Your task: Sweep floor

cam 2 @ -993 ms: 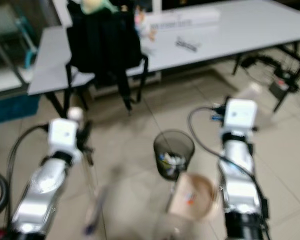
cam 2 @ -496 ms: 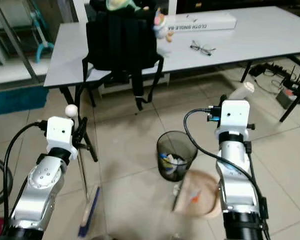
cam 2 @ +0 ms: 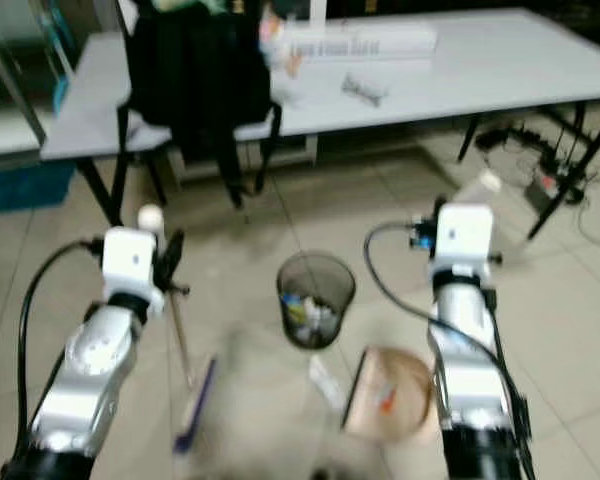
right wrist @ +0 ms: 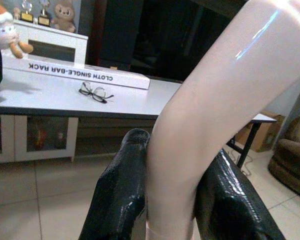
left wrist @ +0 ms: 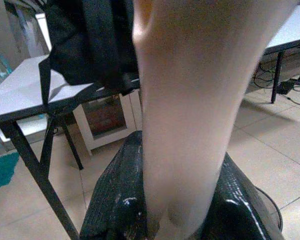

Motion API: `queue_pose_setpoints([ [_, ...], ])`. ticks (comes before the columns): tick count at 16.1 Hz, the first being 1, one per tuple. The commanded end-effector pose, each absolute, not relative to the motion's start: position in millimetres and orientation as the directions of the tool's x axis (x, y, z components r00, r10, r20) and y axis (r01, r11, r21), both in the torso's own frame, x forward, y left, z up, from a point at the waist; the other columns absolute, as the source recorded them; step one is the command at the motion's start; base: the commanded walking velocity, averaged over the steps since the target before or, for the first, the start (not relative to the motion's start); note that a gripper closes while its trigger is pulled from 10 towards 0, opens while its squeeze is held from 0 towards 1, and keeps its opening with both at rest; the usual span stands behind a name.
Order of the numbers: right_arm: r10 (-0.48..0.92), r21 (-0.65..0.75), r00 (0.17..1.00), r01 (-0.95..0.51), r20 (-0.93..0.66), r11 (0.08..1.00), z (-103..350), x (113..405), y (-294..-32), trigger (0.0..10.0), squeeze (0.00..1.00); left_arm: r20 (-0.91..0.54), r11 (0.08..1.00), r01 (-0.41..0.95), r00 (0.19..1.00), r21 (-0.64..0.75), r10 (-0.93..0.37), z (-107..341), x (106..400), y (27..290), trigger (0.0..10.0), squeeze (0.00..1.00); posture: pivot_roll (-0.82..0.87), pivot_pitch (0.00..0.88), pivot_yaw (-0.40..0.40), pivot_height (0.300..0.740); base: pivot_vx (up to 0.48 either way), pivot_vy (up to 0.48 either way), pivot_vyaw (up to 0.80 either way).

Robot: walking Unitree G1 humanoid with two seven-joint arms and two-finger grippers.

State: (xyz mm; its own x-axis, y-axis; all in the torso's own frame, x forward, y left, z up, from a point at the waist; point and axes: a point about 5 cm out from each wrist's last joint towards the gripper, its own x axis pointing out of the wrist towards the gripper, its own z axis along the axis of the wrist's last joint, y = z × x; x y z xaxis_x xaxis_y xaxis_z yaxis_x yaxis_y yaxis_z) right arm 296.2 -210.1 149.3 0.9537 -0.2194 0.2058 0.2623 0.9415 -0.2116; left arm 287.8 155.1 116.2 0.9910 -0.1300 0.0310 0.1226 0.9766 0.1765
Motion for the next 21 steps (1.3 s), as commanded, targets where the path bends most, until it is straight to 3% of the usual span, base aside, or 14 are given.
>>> queue_pose_setpoints([
  [1, -0.221, -0.211, 0.947, 0.271, 0.233, 0.939, 153.5, 296.0, -212.0, 10.0, 0.0, 0.068, 0.975, 0.115, 0.989, 0.191, -0.13, 123.4, 290.0, 154.8, 10.0, 0.0, -0.02, 0.051, 0.05, 0.74, 0.0, -0.48, 0.0],
  [5, -0.217, -0.211, 0.95, 0.265, 0.226, 0.941, 151.9, 299.0, -211.6, 10.0, 0.0, 0.046, 0.98, 0.112, 0.992, 0.165, -0.121, 120.5, 292.0, 156.0, 10.0, 0.0, -0.02, 0.057, 0.044, 0.74, 0.0, -0.36, 0.0],
  [9, -0.21, -0.208, 0.953, 0.255, 0.218, 0.944, 148.1, 298.4, -208.8, 10.0, 0.0, 0.045, 0.98, 0.114, 0.991, 0.162, -0.123, 122.4, 295.4, 154.5, 10.0, 0.0, -0.02, 0.067, 0.05, 0.74, 0.0, 0.461, 0.0],
  [12, -0.203, -0.222, 0.957, 0.249, 0.209, 0.943, 142.5, 301.0, -209.2, 10.0, 0.0, 0.055, 0.977, 0.12, 0.99, 0.176, -0.131, 121.8, 297.6, 151.6, 10.0, 0.0, -0.02, 0.076, 0.052, 0.74, 0.0, 0.0, 0.0],
  [21, -0.134, -0.259, 0.96, 0.199, 0.246, 0.945, 138.5, 334.4, -195.7, 10.0, 0.0, 0.123, 0.983, 0.112, 0.984, 0.147, -0.131, 123.9, 304.4, 149.1, 10.0, 0.0, 0.0, 0.222, 0.067, 0.74, 0.0, 0.0, 0.0],
])
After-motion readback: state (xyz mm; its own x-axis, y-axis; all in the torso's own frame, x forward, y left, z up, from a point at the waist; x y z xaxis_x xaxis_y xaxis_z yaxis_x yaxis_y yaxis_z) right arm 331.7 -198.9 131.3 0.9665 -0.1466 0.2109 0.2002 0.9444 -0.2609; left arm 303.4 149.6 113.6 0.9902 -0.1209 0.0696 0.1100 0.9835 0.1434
